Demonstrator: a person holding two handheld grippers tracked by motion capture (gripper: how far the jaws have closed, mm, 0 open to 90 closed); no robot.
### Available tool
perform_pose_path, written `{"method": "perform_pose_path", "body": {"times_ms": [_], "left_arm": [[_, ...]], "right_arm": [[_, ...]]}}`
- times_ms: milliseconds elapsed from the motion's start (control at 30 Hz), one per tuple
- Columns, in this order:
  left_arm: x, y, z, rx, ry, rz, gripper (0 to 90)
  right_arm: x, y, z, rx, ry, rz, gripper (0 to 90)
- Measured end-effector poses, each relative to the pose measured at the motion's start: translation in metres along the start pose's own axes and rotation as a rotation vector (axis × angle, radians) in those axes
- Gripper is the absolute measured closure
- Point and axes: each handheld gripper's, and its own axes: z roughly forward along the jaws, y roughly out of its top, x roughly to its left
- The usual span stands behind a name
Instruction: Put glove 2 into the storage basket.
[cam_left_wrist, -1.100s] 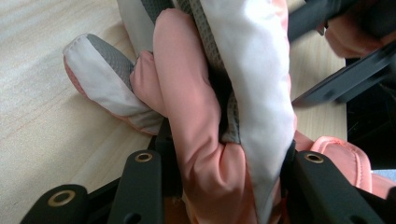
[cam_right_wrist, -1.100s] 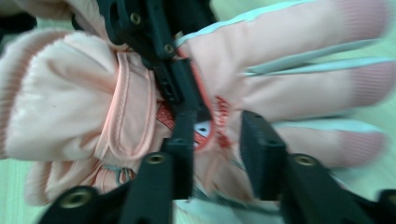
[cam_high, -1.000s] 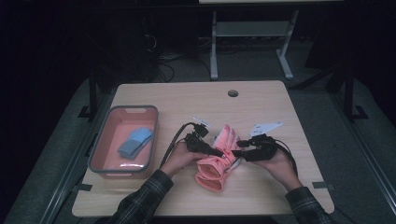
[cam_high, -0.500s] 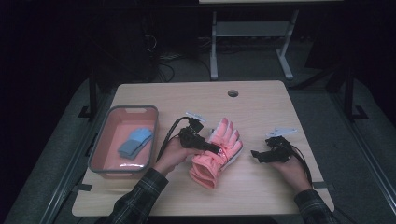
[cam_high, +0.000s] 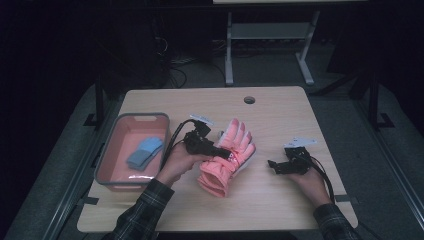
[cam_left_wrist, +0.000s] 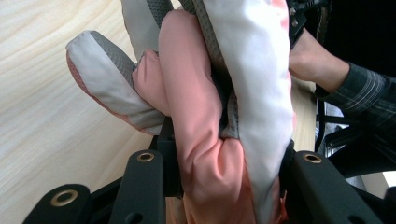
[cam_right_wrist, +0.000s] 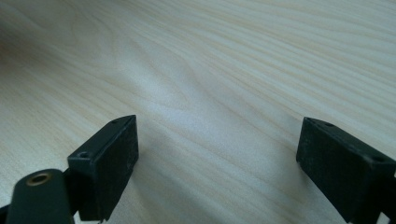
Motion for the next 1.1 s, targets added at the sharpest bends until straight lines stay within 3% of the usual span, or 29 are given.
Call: {"method": "perform_pose_path", "body": {"times_ms": [200, 533, 1100], "left_arm": [[0.003, -0.001, -0.018, -0.018, 0.028, -0.027, 60.1], [0.002, 0.004, -0.059, -0.056, 0.093, -0.036, 60.0], [0.021, -0.010, -0.139, -0.136, 0.214, -0.096, 59.9]], "right_arm": [[0.000, 0.000, 0.000, 0.000, 0.000, 0.001, 12.2], [0.000, 0.000, 0.000, 0.000, -0.001, 0.003, 12.2], [0.000, 0.000, 0.000, -0.001, -0.002, 0.003, 12.2]]}}
